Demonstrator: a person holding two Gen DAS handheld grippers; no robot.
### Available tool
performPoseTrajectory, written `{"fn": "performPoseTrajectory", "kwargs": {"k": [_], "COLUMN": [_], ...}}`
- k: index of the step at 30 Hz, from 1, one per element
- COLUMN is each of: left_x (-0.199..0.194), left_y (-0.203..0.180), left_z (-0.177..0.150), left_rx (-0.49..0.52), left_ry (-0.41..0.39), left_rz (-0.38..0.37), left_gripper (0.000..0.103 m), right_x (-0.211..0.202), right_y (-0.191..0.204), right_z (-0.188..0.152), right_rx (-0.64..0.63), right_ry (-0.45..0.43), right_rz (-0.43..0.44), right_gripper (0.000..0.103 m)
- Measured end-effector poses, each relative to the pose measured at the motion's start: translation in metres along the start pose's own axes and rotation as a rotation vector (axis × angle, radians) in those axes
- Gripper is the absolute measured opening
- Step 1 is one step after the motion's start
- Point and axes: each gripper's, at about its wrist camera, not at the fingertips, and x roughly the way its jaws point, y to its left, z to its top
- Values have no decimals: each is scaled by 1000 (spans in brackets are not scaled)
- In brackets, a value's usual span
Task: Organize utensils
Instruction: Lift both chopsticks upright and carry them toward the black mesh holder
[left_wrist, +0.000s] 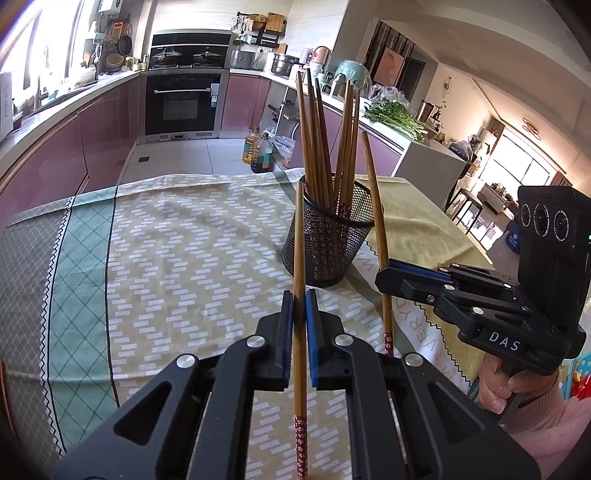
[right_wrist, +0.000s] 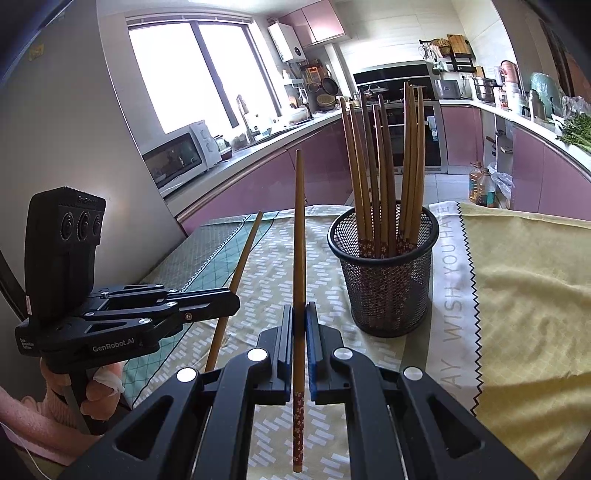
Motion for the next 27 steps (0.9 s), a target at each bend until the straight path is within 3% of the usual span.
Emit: {"fn": "performPoseTrajectory", "kwargs": {"k": [27], "left_x": [-18], "left_y": [-5], "left_z": [7], "left_rx": [9], "left_ry": [-38], "left_rz": [-34], "left_gripper": [7], "right_x": [-9], "right_y": [-1], "right_z": [9], "right_rx": [-6], "right_ry": [-39], "right_rz": [-7], "right_gripper": [6]}}
